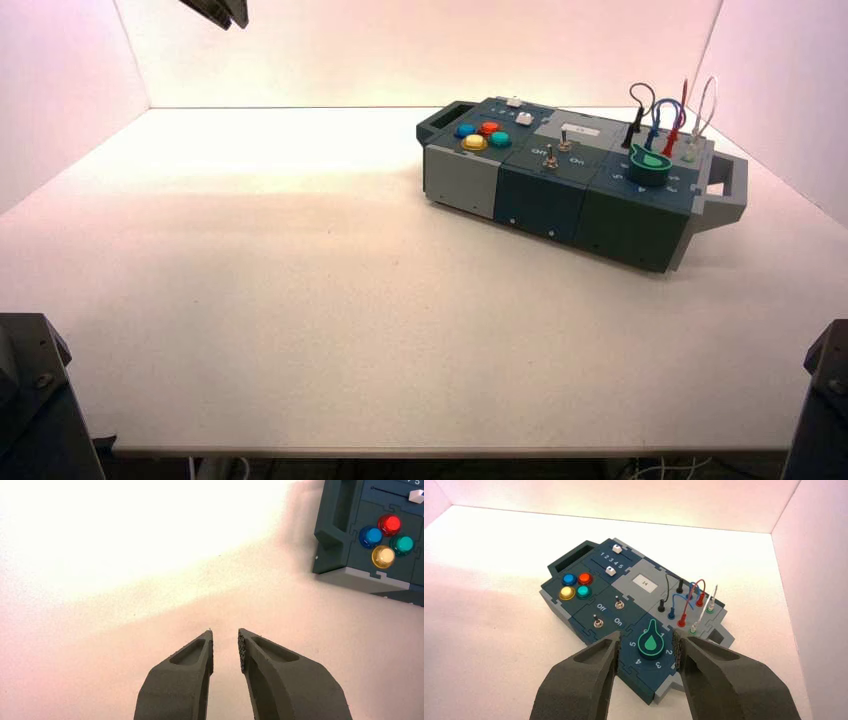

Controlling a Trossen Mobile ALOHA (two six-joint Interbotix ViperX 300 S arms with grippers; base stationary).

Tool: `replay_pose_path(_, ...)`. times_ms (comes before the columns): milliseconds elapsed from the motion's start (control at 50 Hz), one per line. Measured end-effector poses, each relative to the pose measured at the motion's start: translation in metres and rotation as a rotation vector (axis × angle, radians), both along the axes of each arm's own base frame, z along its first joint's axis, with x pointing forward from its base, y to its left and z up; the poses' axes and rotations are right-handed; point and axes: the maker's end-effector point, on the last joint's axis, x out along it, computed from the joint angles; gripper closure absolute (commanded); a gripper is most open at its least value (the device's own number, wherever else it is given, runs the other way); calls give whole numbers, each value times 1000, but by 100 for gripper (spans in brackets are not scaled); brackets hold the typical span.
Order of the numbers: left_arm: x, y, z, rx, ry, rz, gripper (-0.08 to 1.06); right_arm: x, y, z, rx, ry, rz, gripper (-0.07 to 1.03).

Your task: Move the bottom slider to position 1.

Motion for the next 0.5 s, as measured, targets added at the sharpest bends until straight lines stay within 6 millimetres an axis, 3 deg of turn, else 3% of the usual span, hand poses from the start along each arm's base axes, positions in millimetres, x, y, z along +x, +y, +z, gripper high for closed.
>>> replay_pose_path(500, -2, 0, -2, 1, 6, 0, 68, 0, 0, 0, -1, 0, 1, 41)
